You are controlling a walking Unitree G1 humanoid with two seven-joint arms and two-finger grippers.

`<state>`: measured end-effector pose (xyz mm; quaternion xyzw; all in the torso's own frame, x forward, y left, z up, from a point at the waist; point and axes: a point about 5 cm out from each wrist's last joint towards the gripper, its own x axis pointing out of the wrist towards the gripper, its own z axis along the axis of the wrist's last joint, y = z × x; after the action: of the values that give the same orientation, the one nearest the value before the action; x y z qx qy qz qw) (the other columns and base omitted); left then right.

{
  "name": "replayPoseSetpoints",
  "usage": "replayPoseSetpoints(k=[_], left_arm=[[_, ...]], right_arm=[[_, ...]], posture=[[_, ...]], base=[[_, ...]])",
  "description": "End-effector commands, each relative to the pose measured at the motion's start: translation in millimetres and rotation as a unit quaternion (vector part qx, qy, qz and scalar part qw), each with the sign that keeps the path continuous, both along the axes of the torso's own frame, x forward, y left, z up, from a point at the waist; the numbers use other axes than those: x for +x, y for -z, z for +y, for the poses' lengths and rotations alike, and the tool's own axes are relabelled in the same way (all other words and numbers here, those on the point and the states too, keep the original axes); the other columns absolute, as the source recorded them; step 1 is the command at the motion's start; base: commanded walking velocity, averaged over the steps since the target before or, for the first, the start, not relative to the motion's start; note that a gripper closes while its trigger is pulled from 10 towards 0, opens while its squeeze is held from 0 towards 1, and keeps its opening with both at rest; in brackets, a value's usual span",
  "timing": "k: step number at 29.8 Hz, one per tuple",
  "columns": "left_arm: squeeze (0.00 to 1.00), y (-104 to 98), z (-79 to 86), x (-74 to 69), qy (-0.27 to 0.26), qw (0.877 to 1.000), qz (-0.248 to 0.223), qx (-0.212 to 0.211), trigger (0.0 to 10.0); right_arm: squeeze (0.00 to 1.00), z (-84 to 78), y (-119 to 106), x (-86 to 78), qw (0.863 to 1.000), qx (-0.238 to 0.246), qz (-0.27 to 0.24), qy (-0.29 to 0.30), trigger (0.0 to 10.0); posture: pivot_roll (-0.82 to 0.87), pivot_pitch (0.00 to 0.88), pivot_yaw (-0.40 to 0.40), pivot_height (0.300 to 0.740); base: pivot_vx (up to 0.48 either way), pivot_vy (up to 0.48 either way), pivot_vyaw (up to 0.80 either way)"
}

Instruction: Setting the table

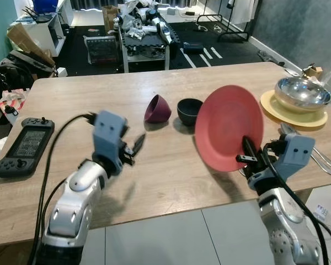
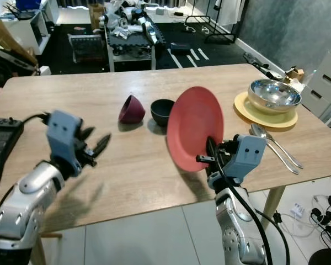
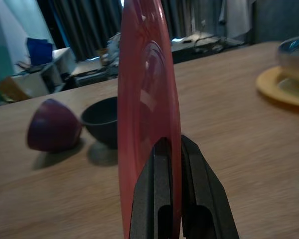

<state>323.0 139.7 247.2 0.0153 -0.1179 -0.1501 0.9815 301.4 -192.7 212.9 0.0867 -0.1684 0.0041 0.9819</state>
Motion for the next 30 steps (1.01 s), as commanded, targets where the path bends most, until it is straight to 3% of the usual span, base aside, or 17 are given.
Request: replayPoseSetpoints(k=[1,14,30], left_arm=[[0.0,7,5.3,3.3,-0.013,1.0,0.021,-0.014,10.0],[0.0,5,12.1,11.3,-0.051,0.998,0.023,-0.034,10.0],[0.0,10,8.9,13.2,-0.046,0.998,0.028,-0.021,10.0]], right_arm=[[0.0,-1.1,0,-1.2,1.0,-0.005,-0.007,0.011,10.0],[0.0,0.3,6,1.7,1.0,-0.002,-0.001,0.017,10.0],[0.0,-3.5,12,4.3,1.0,0.008,0.016,0.024,10.0]], posture=[[0.12,0.152,0.063,0.74],[0.11,0.136,0.059,0.74],[0.11,0.121,0.058,0.74]], base=[[0.0,0.0,0.0],[0.0,0.0,0.0],[0.0,0.0,-0.1]])
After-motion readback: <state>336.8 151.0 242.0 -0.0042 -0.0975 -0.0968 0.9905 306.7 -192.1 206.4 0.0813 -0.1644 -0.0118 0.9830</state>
